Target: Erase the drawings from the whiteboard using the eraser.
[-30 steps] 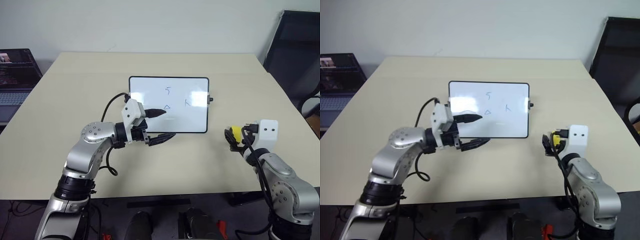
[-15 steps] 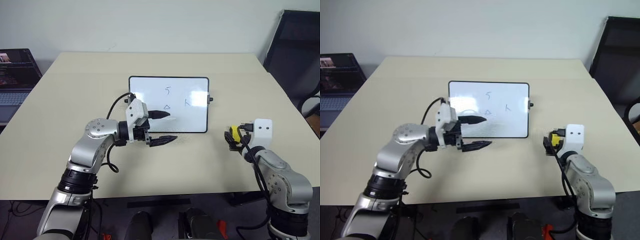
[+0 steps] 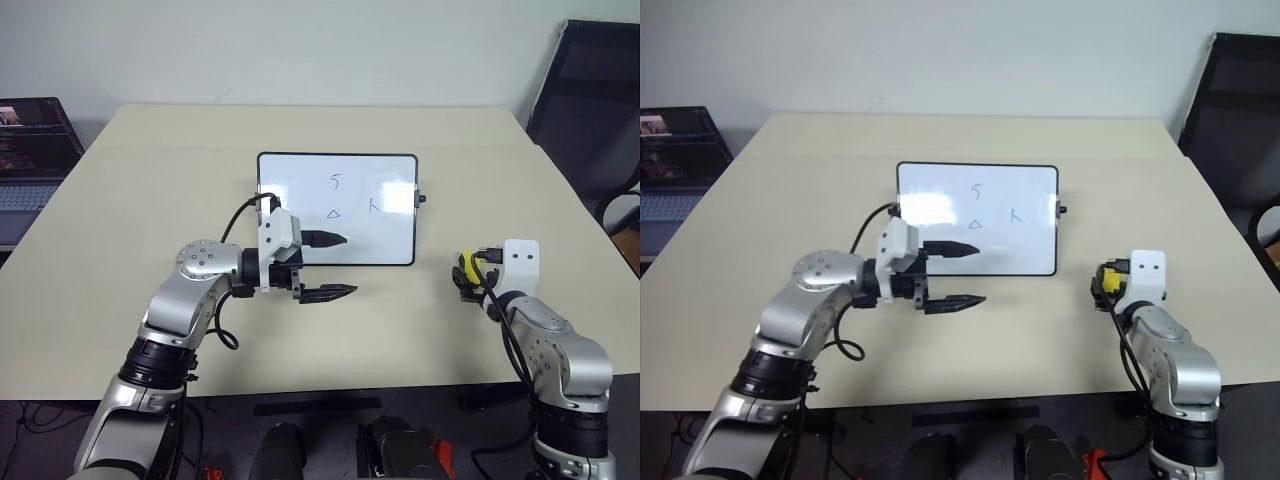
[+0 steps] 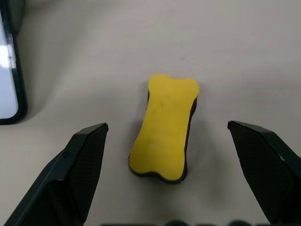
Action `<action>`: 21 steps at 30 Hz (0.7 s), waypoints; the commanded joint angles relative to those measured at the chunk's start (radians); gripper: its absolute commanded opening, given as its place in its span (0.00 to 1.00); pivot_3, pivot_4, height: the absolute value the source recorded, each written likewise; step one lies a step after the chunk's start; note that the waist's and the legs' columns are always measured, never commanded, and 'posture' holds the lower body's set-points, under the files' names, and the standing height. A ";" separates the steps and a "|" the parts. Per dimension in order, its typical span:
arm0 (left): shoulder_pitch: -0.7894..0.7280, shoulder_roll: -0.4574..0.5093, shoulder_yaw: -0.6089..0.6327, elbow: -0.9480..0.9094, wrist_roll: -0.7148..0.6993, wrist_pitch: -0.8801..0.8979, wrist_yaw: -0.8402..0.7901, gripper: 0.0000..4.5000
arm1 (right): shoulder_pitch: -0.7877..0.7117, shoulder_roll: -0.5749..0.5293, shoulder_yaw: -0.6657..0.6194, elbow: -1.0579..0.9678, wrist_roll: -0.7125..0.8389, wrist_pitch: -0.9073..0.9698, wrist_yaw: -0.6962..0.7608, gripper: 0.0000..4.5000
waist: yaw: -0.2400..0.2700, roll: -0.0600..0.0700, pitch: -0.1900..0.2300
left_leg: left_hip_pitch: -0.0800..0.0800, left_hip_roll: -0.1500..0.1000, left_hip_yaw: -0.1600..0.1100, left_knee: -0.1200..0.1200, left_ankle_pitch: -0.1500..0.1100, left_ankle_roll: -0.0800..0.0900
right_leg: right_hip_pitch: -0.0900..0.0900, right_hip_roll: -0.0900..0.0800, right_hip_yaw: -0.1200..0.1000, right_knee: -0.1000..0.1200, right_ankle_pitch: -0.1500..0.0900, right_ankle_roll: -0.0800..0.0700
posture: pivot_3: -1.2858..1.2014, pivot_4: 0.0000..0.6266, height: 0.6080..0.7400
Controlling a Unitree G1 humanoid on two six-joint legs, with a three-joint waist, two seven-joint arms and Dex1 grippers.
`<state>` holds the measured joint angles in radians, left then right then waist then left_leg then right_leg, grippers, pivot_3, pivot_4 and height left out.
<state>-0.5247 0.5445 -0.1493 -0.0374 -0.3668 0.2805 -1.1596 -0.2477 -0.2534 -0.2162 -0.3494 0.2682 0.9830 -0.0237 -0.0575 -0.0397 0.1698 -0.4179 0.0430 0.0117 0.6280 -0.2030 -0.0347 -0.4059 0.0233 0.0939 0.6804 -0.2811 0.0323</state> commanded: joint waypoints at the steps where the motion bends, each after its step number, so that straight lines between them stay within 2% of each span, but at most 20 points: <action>1: -0.035 -0.007 0.002 0.011 0.006 -0.031 -0.013 1.00 | -0.047 0.004 -0.018 0.030 -0.022 -0.065 -0.009 1.00 | 0.000 0.000 0.000 | 0.000 0.000 0.000 0.000 0.000 0.000 | 0.000 0.000 0.000 0.000 0.000 0.000 | 0.52 0.24 1.00; 11: -0.031 -0.011 0.003 0.022 0.013 -0.048 -0.015 1.00 | -0.083 0.003 -0.029 0.149 -0.053 -0.136 -0.009 1.00 | 0.001 0.000 0.000 | 0.000 0.000 0.000 0.000 0.000 0.000 | 0.000 0.000 0.000 0.000 0.000 0.000 | 0.52 0.24 1.00; 15: -0.022 -0.008 0.006 0.020 0.013 -0.050 -0.011 1.00 | -0.083 0.006 -0.026 0.164 -0.058 -0.144 -0.006 0.80 | 0.000 0.000 0.000 | 0.000 0.000 0.000 0.000 0.000 0.000 | 0.000 0.000 0.000 0.000 0.000 0.000 | 0.52 0.24 1.00; 21: -0.008 -0.007 0.008 0.013 0.014 -0.051 -0.004 1.00 | -0.086 0.008 -0.017 0.175 -0.063 -0.144 -0.004 0.31 | 0.000 0.001 0.000 | 0.000 0.000 0.000 0.000 0.000 0.000 | 0.000 0.000 0.000 0.000 0.000 0.000 | 0.52 0.24 1.00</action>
<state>-0.5381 0.5413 -0.1518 -0.0018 -0.3495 0.2489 -1.1671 -0.3191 -0.2425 -0.2217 -0.1578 0.2104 0.8595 -0.0265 -0.0571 -0.0392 0.1701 -0.4180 0.0430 0.0116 0.6278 -0.2030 -0.0347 -0.4060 0.0233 0.0940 0.6804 -0.2811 0.0323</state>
